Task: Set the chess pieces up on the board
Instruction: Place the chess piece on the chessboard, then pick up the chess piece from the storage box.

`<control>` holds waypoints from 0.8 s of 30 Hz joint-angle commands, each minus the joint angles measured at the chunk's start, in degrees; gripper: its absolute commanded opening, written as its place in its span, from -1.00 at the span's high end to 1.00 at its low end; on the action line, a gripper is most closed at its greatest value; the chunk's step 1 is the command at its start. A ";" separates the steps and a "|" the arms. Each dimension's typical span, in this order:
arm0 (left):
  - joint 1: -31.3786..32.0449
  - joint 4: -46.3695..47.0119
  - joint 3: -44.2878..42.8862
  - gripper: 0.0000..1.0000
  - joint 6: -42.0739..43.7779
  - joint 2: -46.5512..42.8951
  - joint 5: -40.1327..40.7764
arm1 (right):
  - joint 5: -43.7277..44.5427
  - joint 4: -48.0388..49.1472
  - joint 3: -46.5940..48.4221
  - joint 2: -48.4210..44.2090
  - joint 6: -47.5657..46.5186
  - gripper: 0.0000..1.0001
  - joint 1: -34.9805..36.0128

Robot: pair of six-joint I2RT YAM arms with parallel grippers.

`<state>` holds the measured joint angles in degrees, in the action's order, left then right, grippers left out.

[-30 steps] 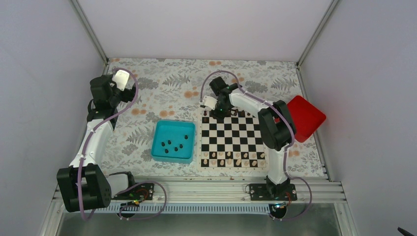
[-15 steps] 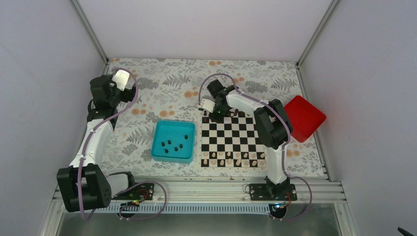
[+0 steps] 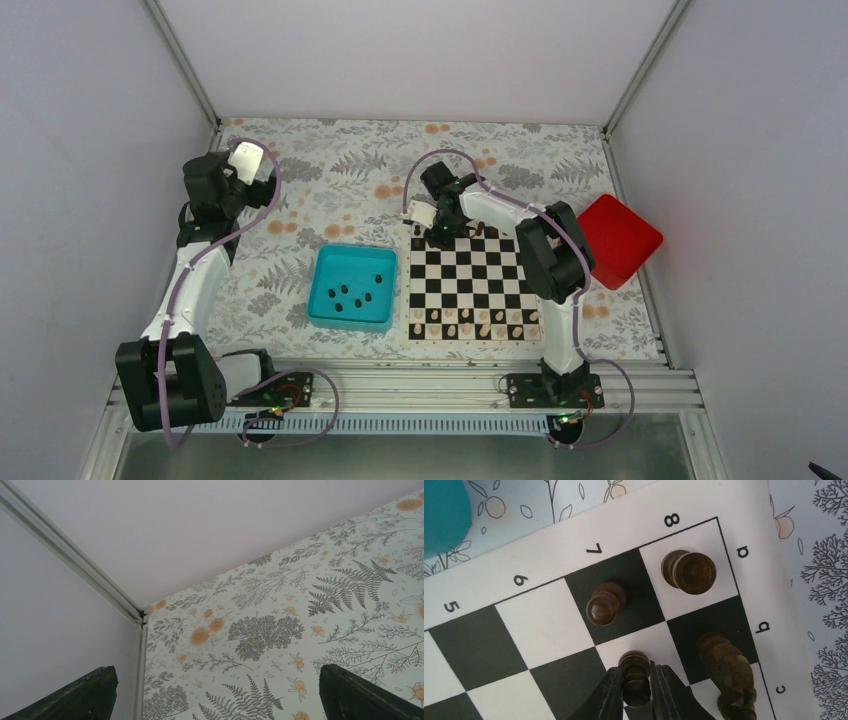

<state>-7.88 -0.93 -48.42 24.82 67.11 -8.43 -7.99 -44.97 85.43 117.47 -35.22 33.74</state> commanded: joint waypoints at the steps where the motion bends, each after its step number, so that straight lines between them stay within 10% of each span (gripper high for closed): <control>1: -0.27 1.58 0.00 -1.00 -0.03 -0.38 -0.82 | 0.42 0.54 -0.31 0.71 -0.46 0.63 0.51; 24: -0.29 1.05 -0.49 -1.00 -0.12 -0.83 -0.85 | 4.36 -10.54 15.46 -1.04 1.68 0.19 20.84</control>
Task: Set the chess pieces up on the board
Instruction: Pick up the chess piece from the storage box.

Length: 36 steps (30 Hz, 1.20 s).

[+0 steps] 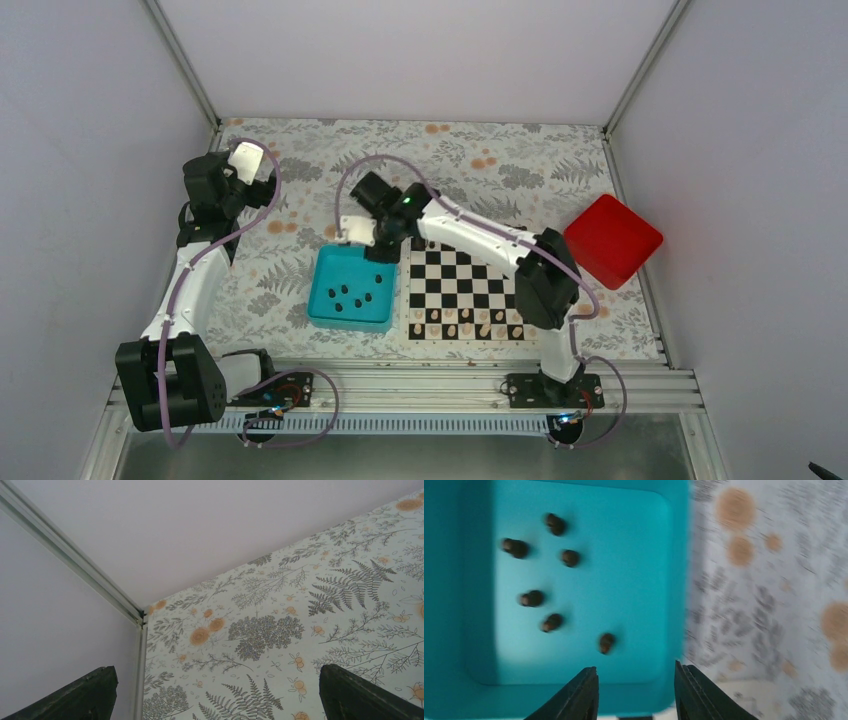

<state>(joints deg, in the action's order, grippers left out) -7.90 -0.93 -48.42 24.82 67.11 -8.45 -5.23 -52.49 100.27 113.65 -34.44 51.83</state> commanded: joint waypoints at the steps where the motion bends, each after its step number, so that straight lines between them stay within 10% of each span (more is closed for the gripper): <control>1: -0.27 0.96 -0.51 -1.00 -0.19 -0.91 -0.93 | 1.67 -2.93 0.67 3.65 1.00 0.18 3.22; 29: -0.35 1.06 -0.16 -1.00 -0.14 -1.13 -1.84 | 4.25 -2.73 -0.16 13.13 -0.17 0.17 5.56; 36: -0.36 1.11 -0.19 -1.00 -0.12 -1.16 -1.67 | 4.18 -2.67 0.25 13.22 -0.13 0.64 5.56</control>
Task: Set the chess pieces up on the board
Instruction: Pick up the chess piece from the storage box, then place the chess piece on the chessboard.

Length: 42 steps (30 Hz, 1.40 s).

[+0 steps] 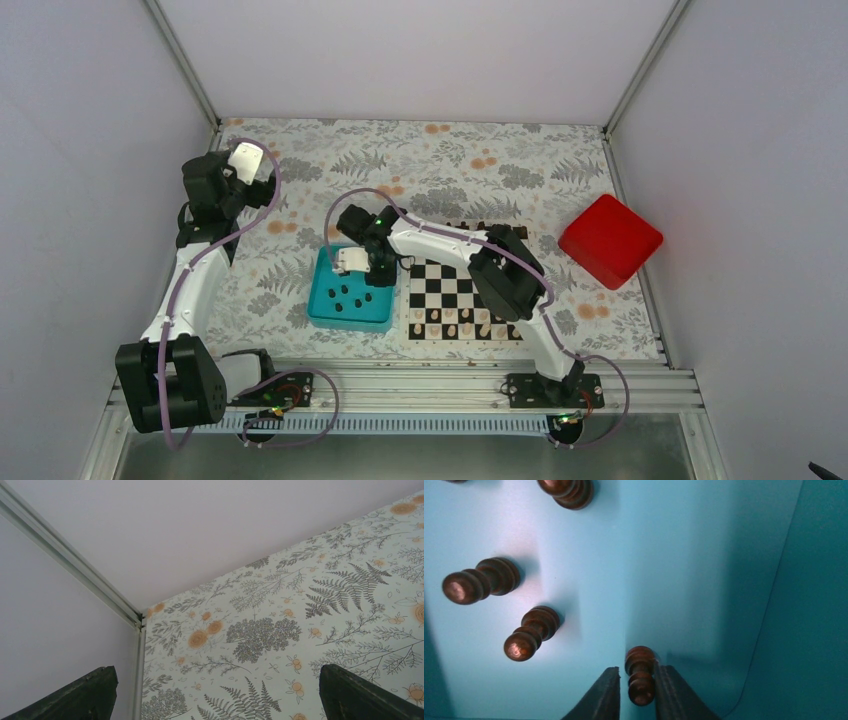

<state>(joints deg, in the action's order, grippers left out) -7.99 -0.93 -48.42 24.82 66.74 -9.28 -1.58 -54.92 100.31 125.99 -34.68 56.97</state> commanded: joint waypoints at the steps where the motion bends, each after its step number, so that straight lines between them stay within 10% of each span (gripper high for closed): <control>1: -0.27 1.06 -0.27 -1.00 -0.12 -0.75 -0.89 | 0.53 -0.20 0.31 0.51 0.12 0.70 0.42; 12: -0.27 0.93 -0.49 -1.00 -0.26 -0.78 -0.74 | -0.03 -3.06 2.89 -9.84 0.94 0.92 -2.92; 25: -0.27 0.93 -0.66 -1.00 -0.47 -0.55 -0.20 | -2.26 -3.85 -5.74 -22.89 -1.44 0.91 -25.60; 42: -0.27 0.56 -0.80 -1.00 -0.48 -0.15 -0.74 | -6.23 3.98 -16.72 -14.18 -2.50 0.90 -28.27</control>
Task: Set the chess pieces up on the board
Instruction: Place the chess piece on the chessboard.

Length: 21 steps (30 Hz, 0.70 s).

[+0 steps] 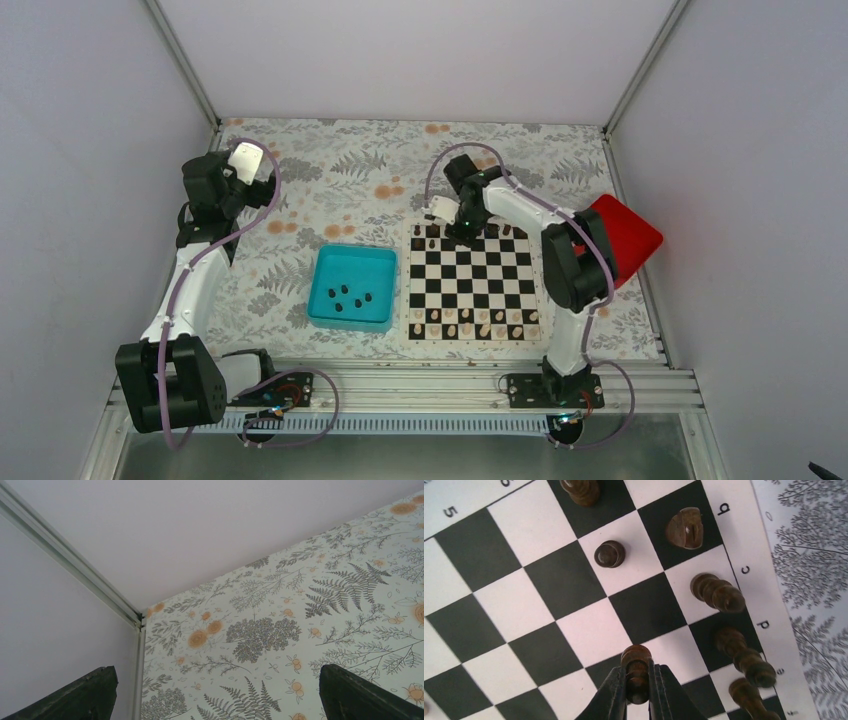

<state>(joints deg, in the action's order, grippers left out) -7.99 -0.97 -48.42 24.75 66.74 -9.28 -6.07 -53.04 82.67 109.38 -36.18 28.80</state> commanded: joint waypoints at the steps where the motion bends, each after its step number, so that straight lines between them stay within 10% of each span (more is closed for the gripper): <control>1: -0.32 0.62 -0.72 -1.00 -0.34 -0.09 -0.80 | -1.69 2.21 1.17 3.17 -1.08 0.90 -0.11; 21: -0.22 0.88 -0.45 -1.00 -0.02 0.84 -0.79 | -2.37 3.23 3.39 7.56 -1.10 0.90 0.27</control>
<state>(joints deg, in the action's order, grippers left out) -7.99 -0.95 -48.42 24.80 67.05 -9.28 -7.03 -50.09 84.84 115.35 -36.82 28.80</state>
